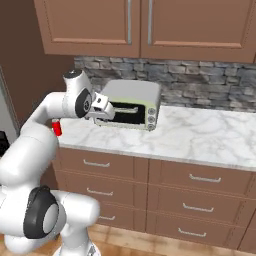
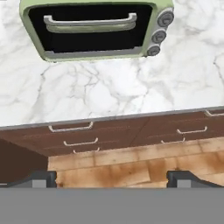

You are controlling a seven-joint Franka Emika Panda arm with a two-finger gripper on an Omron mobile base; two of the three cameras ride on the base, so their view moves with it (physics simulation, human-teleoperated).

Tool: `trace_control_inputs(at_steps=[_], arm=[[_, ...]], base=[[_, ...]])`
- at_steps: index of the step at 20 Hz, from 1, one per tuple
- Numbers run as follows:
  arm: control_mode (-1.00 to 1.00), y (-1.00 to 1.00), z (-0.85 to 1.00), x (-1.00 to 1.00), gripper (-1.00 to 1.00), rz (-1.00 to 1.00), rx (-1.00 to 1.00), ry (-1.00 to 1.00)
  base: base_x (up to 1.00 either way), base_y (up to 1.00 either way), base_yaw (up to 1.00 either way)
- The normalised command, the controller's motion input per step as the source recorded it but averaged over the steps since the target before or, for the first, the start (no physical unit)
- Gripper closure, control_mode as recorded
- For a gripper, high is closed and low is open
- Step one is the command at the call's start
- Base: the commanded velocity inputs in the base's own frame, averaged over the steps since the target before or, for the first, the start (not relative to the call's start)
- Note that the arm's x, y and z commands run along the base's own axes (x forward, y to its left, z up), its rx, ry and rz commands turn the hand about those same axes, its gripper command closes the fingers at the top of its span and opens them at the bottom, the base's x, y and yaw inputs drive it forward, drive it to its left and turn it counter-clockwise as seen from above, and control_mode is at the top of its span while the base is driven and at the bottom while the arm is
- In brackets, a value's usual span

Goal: Four empty soda cans are scattered around the kitchen. Gather all the cans and cluster them next to the stove for recycling.

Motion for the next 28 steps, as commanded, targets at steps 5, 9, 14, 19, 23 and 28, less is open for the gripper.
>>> trace_control_inputs(at_steps=[5,9,14,19,23,28], arm=[[1.00,0.00,0.00,0.00,-1.00,0.00,0.00,0.00],[1.00,0.00,0.00,0.00,-1.00,0.00,0.00,0.00],[-1.00,0.00,-0.09,-0.10,-1.00,0.05,0.13,0.00],[-1.00,0.58,-0.41,-0.35,-1.00,0.34,0.09,0.01],[-1.00,1.00,-0.38,-0.33,-1.00,0.33,-0.06,0.06],[-1.00,0.98,-0.08,-0.06,-1.00,0.23,-0.03,0.00]], base=[[0.55,-0.16,-0.06],[0.06,0.00,0.00],[-0.05,0.00,0.00],[0.00,0.00,0.00],[0.00,0.00,0.00],[0.00,0.00,0.00]])
